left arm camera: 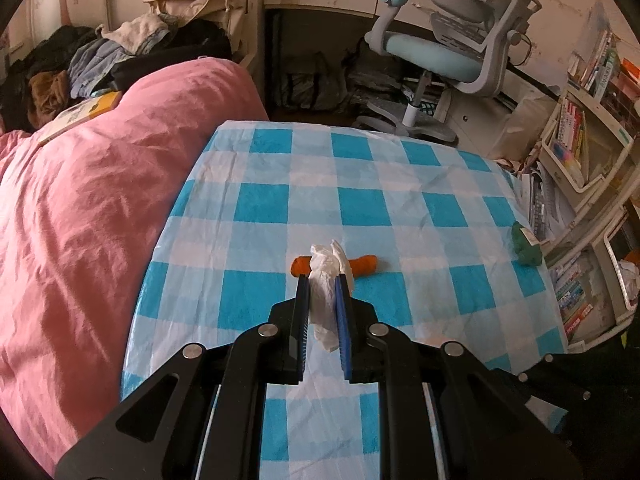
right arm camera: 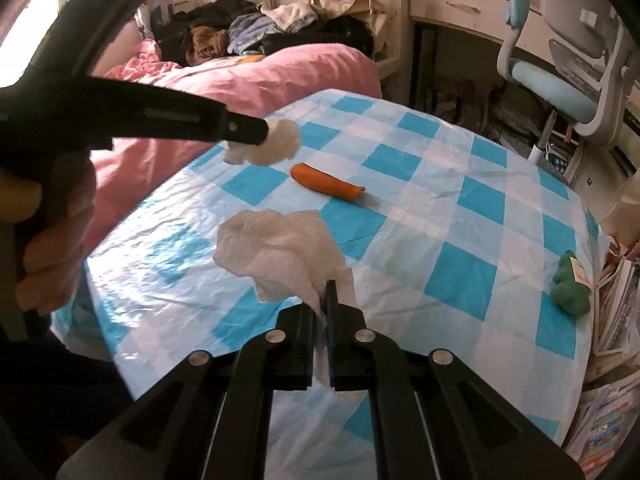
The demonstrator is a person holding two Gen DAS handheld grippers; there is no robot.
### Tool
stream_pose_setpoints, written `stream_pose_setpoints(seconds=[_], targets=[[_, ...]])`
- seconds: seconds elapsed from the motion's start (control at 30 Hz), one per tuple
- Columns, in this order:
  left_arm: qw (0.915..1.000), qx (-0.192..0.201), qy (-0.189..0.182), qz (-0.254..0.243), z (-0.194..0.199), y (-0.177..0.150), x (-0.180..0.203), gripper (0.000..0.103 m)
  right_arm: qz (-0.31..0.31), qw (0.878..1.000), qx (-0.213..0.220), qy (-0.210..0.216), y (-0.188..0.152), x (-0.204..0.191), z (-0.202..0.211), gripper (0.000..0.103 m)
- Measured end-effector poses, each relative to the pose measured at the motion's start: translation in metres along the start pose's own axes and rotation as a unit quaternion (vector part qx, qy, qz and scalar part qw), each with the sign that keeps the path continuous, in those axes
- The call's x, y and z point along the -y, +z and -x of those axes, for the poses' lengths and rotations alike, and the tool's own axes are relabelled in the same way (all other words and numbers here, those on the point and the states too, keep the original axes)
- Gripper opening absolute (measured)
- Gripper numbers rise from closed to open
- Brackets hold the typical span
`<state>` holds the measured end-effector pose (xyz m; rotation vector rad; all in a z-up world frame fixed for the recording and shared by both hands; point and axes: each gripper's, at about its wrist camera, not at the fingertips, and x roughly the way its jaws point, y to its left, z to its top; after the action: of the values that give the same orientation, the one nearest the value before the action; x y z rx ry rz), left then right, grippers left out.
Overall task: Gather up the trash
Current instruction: 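Carry both white tissues toward the bin with both grippers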
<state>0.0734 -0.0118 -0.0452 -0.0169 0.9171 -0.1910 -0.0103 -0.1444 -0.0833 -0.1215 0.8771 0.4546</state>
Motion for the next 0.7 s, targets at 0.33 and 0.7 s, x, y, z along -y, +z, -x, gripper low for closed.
stream_pose_setpoints(seconds=[0.33, 0.7], targets=[[0.9996, 0.022, 0.006, -0.018, 0.037, -0.031, 0.012, 0.013, 0.004, 1.000, 0.024, 0.001, -0.026, -0.022, 0.038, 0.006], [0.9996, 0.026, 0.002, -0.014, 0.073, -0.079, 0.015, 0.013, 0.003, 0.999, 0.028, 0.015, -0.064, -0.045, 0.068, 0.006]])
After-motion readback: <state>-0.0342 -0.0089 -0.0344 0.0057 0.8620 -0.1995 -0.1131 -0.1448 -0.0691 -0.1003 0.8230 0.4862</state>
